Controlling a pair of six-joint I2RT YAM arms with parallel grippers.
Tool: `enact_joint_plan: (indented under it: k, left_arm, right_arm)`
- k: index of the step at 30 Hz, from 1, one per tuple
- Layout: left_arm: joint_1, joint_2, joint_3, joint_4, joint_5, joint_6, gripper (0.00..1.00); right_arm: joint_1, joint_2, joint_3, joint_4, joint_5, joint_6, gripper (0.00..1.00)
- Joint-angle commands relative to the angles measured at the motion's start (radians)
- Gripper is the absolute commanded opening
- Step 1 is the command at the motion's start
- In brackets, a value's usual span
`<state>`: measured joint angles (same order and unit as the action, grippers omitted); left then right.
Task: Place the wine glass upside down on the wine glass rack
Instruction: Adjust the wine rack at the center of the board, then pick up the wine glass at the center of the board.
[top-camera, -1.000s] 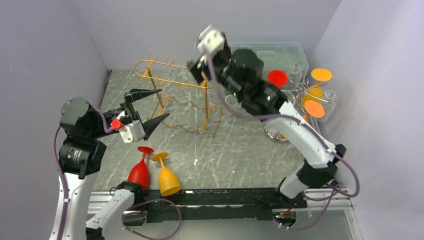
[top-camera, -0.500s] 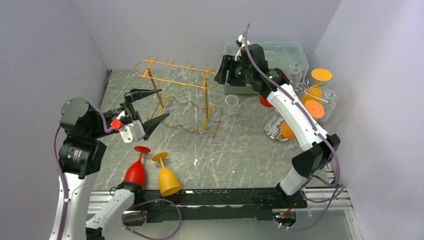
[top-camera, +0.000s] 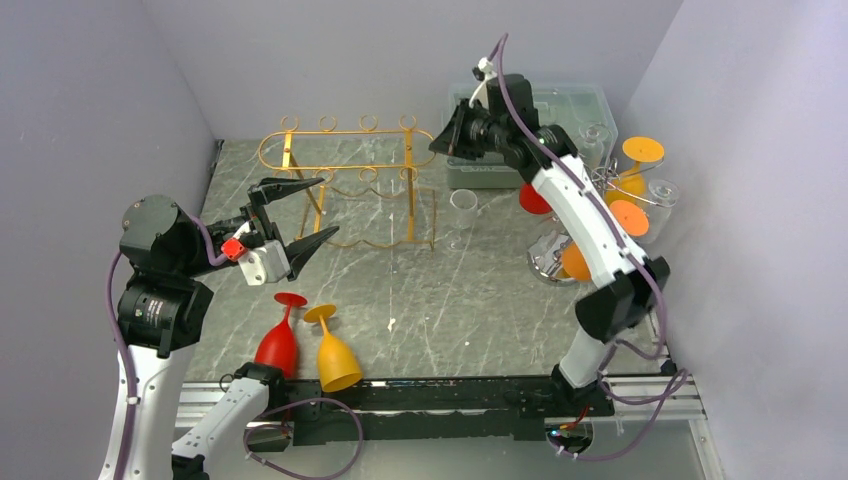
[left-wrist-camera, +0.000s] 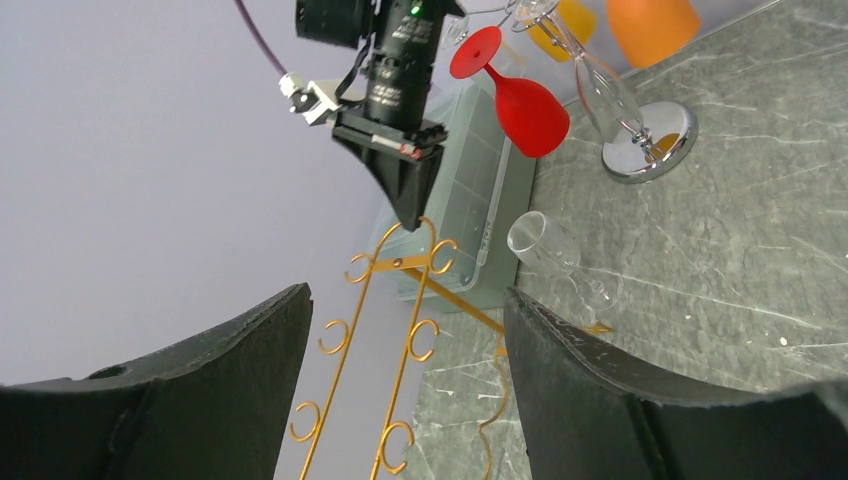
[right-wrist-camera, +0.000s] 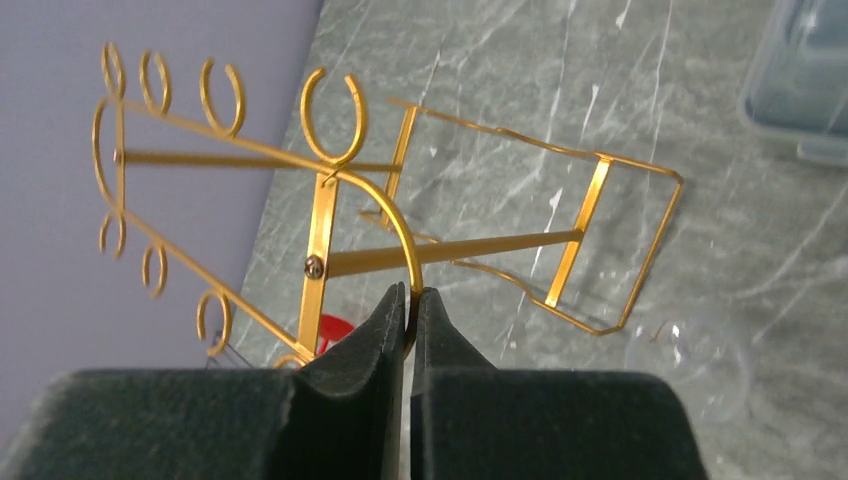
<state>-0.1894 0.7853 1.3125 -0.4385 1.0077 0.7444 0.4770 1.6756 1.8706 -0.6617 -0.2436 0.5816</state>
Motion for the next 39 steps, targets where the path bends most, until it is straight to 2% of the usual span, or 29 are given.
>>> enact_joint_plan:
  k: [1, 4, 8, 15, 18, 20, 22, 24, 27, 30, 32, 36, 39]
  left_arm:
    - [0.001, -0.001, 0.000, 0.007, 0.003, 0.011, 0.75]
    - [0.001, -0.001, 0.000, 0.007, 0.003, 0.011, 0.75]
    - [0.001, -0.001, 0.000, 0.007, 0.003, 0.011, 0.75]
    - [0.001, -0.001, 0.000, 0.007, 0.003, 0.011, 0.75]
    - [0.001, -0.001, 0.000, 0.007, 0.003, 0.011, 0.75]
    - [0.001, -0.001, 0.000, 0.007, 0.003, 0.011, 0.75]
    - [0.001, -0.001, 0.000, 0.007, 0.003, 0.011, 0.75]
    - [0.001, -0.001, 0.000, 0.007, 0.003, 0.011, 0.75]
    - [0.001, -0.001, 0.000, 0.007, 0.003, 0.011, 0.75]
    - [0.001, -0.001, 0.000, 0.007, 0.003, 0.011, 0.75]
    - [0.001, -0.001, 0.000, 0.007, 0.003, 0.011, 0.75]
    - [0.001, -0.001, 0.000, 0.007, 0.003, 0.011, 0.75]
    - [0.001, -0.001, 0.000, 0.007, 0.003, 0.011, 0.75]
  right_arm:
    - [-0.041, 0.176, 0.221, -0.079, -0.127, -0.111, 0.01]
    - [-0.047, 0.277, 0.388, -0.181, -0.124, -0.158, 0.04]
    - [-0.062, 0.312, 0.474, -0.207, -0.077, -0.143, 0.19]
    - [-0.083, 0.286, 0.518, -0.185, 0.003, -0.129, 0.71]
    - [-0.053, 0.222, 0.531, -0.175, 0.111, -0.166, 0.81]
    - [0.005, 0.160, 0.513, -0.182, 0.234, -0.211, 0.91]
    - [0.120, 0.062, 0.409, -0.151, 0.403, -0.282, 0.99]
    - [0.245, -0.043, 0.246, -0.106, 0.522, -0.328, 1.00]
    - [0.364, -0.200, -0.027, -0.071, 0.584, -0.262, 1.00]
    - [0.448, -0.353, -0.329, -0.004, 0.557, -0.126, 1.00]
    - [0.511, -0.397, -0.460, 0.013, 0.497, -0.033, 1.00]
    - [0.636, -0.365, -0.604, 0.052, 0.382, 0.093, 1.00]
    - [0.670, -0.300, -0.657, 0.127, 0.292, 0.144, 1.00]
